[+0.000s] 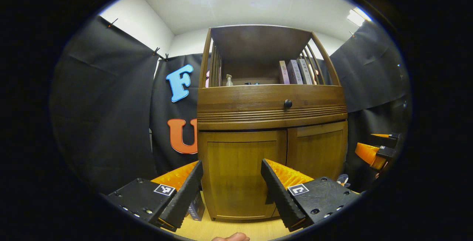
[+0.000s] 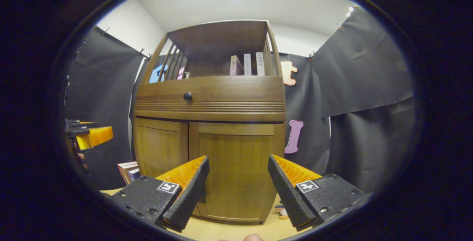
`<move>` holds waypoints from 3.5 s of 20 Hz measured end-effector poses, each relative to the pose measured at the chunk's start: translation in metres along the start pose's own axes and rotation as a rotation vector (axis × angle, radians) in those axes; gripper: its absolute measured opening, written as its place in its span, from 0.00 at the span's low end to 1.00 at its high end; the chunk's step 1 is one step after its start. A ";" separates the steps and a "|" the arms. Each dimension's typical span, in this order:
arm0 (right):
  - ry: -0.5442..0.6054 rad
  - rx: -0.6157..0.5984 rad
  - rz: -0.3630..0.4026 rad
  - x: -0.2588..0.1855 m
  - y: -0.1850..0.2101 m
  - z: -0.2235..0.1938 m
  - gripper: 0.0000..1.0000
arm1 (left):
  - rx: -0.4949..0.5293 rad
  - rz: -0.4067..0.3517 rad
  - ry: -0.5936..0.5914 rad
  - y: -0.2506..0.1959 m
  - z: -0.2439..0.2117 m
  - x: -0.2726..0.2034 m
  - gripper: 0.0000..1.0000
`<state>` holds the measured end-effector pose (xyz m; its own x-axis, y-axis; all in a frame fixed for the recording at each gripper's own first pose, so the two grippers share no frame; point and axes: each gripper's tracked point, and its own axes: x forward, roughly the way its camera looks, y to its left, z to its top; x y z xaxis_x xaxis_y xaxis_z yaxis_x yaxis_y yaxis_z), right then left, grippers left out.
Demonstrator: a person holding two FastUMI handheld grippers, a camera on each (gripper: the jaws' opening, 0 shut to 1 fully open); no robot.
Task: Open the right door of the double-door shoe cabinet with the right hand, and open the left door with the left hand.
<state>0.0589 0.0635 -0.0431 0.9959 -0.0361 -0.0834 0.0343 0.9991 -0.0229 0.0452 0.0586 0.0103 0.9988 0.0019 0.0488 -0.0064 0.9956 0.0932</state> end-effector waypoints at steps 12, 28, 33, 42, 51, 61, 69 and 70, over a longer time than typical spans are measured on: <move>0.213 0.021 0.091 0.059 0.073 -0.074 0.99 | -0.009 0.098 0.043 0.066 -0.027 -0.018 0.95; 0.414 0.026 0.048 0.133 0.102 -0.161 0.67 | 0.018 0.219 0.090 0.114 -0.048 -0.050 0.95; 0.424 0.061 0.048 0.144 0.102 -0.169 0.52 | 0.055 0.212 0.105 0.116 -0.055 -0.051 0.95; 0.438 0.085 0.027 0.144 0.104 -0.173 0.33 | 0.059 0.222 0.122 0.119 -0.058 -0.057 0.96; 0.438 0.085 0.069 0.110 0.100 -0.169 0.28 | 0.061 0.184 0.130 0.104 -0.058 -0.054 0.96; 0.439 0.115 0.151 0.057 0.086 -0.163 0.28 | 0.040 0.072 0.147 0.051 -0.067 -0.028 0.96; 0.447 0.125 0.153 0.029 0.068 -0.162 0.28 | 0.030 -0.005 0.165 0.007 -0.077 -0.016 0.96; 0.439 0.133 0.156 0.025 0.067 -0.163 0.28 | 0.028 -0.013 0.168 0.002 -0.079 -0.015 0.96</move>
<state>0.0727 0.1262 -0.2087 0.8613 0.1376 -0.4892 -0.0734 0.9862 0.1481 0.0338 0.0684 -0.0688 0.9928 0.0071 -0.1192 0.0074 0.9927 0.1203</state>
